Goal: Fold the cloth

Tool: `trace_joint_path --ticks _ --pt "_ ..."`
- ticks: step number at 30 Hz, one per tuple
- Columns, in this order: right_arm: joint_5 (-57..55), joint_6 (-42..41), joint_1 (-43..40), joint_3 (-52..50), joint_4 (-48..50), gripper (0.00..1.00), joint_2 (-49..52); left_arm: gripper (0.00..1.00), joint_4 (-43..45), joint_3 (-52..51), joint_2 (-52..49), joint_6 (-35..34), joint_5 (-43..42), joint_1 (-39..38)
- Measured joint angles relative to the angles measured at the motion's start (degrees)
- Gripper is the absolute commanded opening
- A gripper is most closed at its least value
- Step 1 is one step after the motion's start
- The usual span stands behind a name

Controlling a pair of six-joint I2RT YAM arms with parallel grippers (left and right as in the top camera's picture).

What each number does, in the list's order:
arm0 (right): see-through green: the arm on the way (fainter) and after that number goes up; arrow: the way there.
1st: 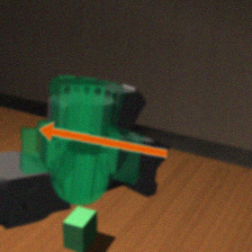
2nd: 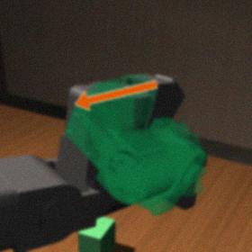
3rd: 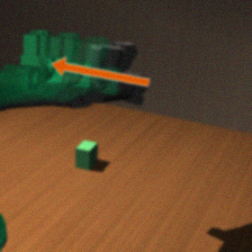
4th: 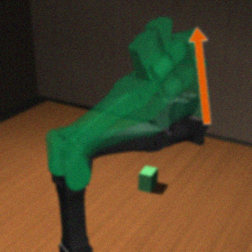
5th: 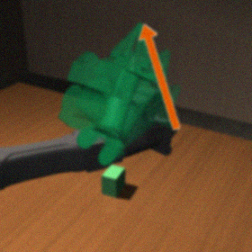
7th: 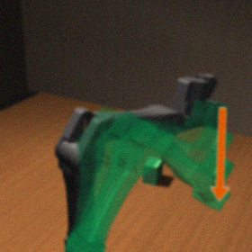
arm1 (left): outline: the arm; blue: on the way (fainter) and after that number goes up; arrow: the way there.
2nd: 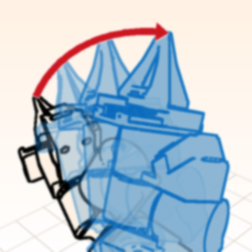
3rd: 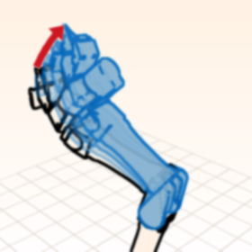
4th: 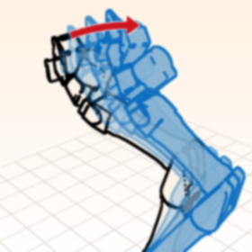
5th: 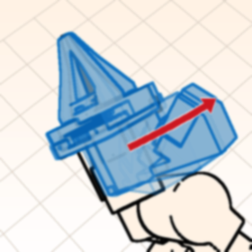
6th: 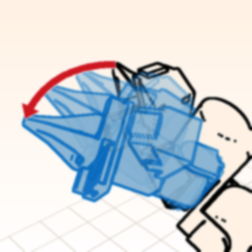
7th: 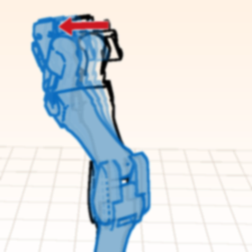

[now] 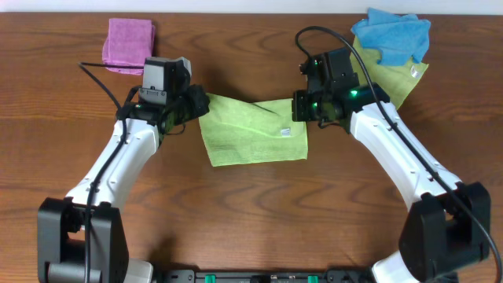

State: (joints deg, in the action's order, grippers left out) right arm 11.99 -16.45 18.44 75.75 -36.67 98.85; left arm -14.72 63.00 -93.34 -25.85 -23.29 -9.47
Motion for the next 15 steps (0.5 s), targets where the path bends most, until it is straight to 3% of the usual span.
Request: trace_joint_path --ticks 5,6,7,8,9,10,12,14,15 --pt "0.02 0.22 -1.62 0.00 3.15 0.02 0.00 0.06 5.14 0.00 -1.31 -1.33 -0.48 0.00" --pt "-0.04 0.22 -1.92 0.00 4.11 0.02 0.00 0.12 6.16 0.00 -1.70 -1.57 -0.57 0.00" --pt "-0.22 0.24 -2.25 -0.02 5.29 0.01 0.00 0.38 7.52 -0.02 -2.14 -1.70 -0.66 0.00" --pt "-0.57 0.24 -2.49 -0.04 6.67 0.02 0.00 0.70 9.11 -0.07 -2.49 -1.75 -0.72 0.00" --pt "-1.11 0.31 -2.78 -0.09 8.66 0.15 0.00 0.95 11.21 -0.11 -2.89 -2.34 -0.74 0.00" --pt "-1.62 0.15 -2.91 -0.11 10.56 0.29 0.00 0.95 13.40 -0.17 -3.17 -2.64 -0.70 -0.02" --pt "-2.60 0.31 -3.28 -0.13 14.38 0.69 0.00 0.95 16.74 -0.17 -3.39 -3.19 -0.76 -0.02" --pt "-3.08 0.39 -3.54 -0.13 15.58 0.94 0.00 0.95 17.07 -0.15 -3.37 -4.02 -1.18 -0.02" --pt "-3.32 0.37 -3.58 -0.13 15.13 0.99 0.00 0.95 15.82 -0.13 -3.37 -4.15 -1.46 -0.02"
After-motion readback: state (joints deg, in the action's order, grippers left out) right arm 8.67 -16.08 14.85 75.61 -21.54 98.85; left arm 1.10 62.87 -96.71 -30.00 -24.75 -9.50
